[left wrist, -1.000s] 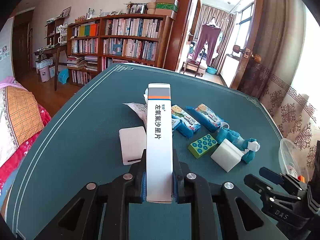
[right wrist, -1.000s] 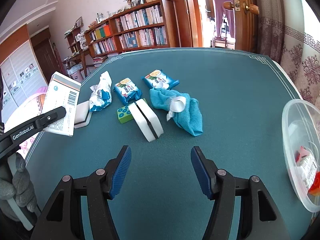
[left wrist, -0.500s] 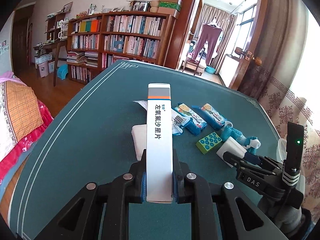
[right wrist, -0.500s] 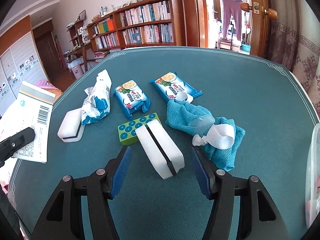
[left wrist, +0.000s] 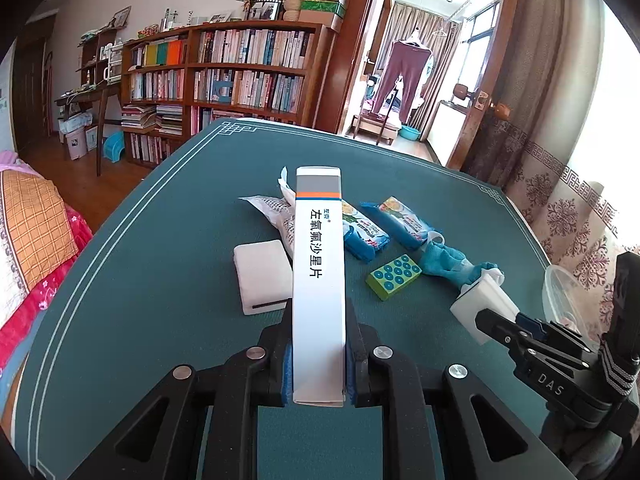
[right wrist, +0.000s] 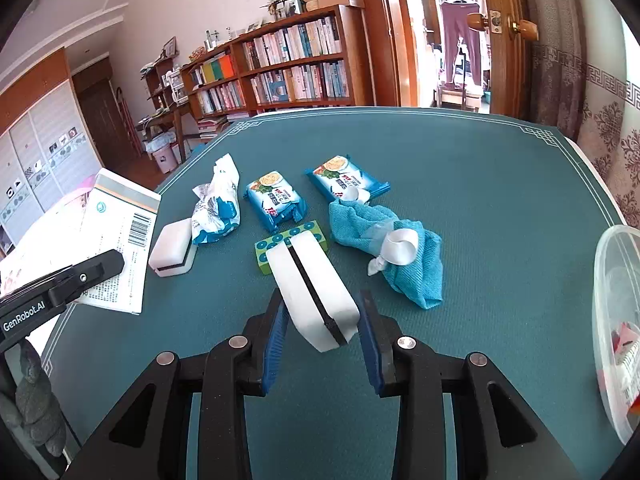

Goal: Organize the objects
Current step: 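Carry the sponge into the bowl and release it with the right gripper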

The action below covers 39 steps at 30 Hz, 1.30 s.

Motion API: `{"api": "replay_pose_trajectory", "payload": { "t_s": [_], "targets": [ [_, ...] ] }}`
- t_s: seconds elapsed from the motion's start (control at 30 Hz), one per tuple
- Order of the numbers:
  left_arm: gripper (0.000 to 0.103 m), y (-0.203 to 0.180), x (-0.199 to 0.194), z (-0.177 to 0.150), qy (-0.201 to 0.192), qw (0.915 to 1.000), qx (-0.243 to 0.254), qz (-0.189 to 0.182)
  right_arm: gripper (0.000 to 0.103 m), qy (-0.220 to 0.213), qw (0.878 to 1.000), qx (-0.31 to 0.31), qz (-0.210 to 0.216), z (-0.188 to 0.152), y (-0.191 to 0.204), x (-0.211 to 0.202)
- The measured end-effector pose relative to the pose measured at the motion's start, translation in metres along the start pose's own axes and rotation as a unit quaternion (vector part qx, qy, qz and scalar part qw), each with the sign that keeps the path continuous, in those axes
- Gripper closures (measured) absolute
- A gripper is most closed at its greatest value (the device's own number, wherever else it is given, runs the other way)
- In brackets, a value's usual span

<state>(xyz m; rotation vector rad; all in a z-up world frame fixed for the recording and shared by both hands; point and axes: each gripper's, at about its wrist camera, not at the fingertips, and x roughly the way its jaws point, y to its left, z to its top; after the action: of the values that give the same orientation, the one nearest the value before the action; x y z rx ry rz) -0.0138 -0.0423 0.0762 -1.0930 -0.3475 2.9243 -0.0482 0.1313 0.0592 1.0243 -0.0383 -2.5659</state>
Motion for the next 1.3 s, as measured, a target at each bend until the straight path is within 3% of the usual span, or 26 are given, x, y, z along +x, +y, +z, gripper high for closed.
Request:
{"api": "replay_pose_trajectory", "payload": {
  "t_s": [0.5,0.8,1.03,1.3],
  "targets": [
    [0.083,-0.070,0.005,-0.004,0.015,0.9972,0.060,-0.043,0.067,-0.050,0.990,0.090,-0.091,-0.013,-0.104,-0.079],
    [0.083,-0.119,0.016,-0.006,0.029,0.9928,0.096,-0.065,0.067,-0.072,0.968,0.171,-0.170,-0.029,-0.189,-0.123],
    [0.083,-0.158,0.021,-0.006,0.035,0.9878,0.124,-0.088,0.066,-0.083,0.952,0.221,-0.197,-0.039,-0.236,-0.145],
    [0.083,-0.196,0.023,-0.004,0.035,0.9827,0.149,-0.105,0.062,-0.078,0.941,0.248,-0.217,-0.046,-0.267,-0.140]
  ]
}}
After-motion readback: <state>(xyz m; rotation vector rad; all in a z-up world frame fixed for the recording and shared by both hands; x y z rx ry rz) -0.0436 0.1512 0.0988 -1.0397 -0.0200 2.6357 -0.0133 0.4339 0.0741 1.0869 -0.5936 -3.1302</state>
